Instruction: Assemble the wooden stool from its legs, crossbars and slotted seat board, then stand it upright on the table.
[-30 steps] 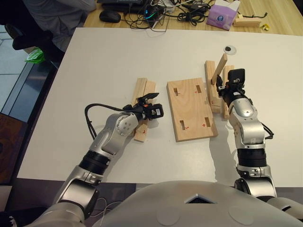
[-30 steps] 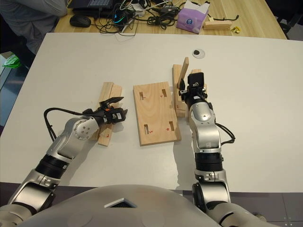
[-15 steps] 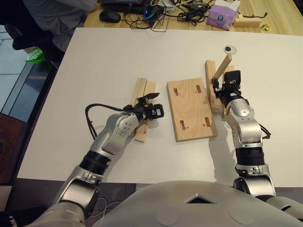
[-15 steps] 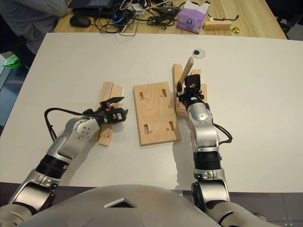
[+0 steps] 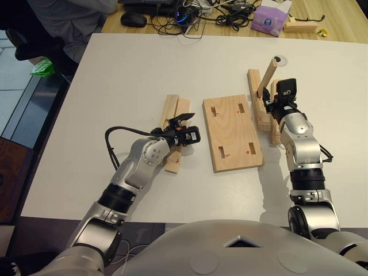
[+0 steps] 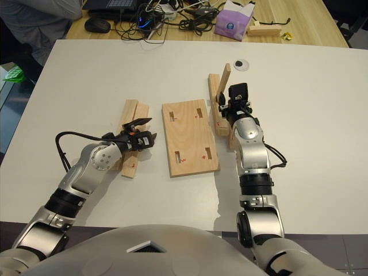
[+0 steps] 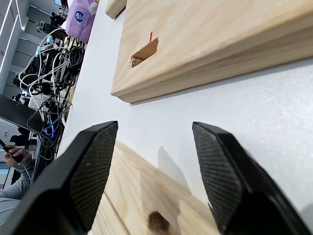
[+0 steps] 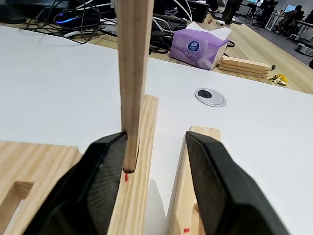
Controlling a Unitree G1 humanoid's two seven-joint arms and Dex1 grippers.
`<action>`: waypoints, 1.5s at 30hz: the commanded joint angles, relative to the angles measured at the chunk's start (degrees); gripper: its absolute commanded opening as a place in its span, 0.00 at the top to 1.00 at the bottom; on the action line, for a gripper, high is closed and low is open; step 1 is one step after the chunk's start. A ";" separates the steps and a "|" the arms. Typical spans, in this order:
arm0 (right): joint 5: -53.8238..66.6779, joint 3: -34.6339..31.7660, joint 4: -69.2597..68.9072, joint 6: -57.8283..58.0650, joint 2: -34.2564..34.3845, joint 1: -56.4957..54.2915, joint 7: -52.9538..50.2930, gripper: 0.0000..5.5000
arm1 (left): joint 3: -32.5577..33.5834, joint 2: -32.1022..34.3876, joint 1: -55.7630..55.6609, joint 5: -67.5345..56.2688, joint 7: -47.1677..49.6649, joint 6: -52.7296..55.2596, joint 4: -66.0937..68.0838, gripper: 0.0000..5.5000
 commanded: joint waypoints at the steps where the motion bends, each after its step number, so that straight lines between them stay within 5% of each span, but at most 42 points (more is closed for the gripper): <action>1: 0.51 -0.05 0.01 0.28 0.73 -0.64 -0.07 0.59 | -0.94 0.03 1.11 -0.15 -1.13 0.87 0.80 0.49; 17: -0.30 -0.04 8.74 -2.88 2.55 -6.14 -2.68 0.59 | -1.47 -0.30 0.49 -0.19 -1.03 1.00 0.69 0.49; 27: -0.46 0.01 12.07 -5.41 3.37 -6.61 -3.46 0.92 | -1.82 -1.00 0.50 -0.58 0.09 -0.14 1.14 0.49; 38: -0.42 -0.19 13.63 -18.18 3.06 -5.25 -3.43 0.93 | -0.74 -1.05 -0.28 -1.53 1.29 -1.49 2.07 0.49; 42: 1.25 -0.59 8.66 -25.67 2.17 -0.36 -0.21 0.93 | 3.41 -0.24 -2.42 -5.23 1.13 -1.87 0.98 0.49; 45: 1.68 0.59 2.26 -28.58 1.24 1.35 3.12 0.93 | 12.53 -1.01 -7.75 -16.38 -0.72 0.49 2.42 0.49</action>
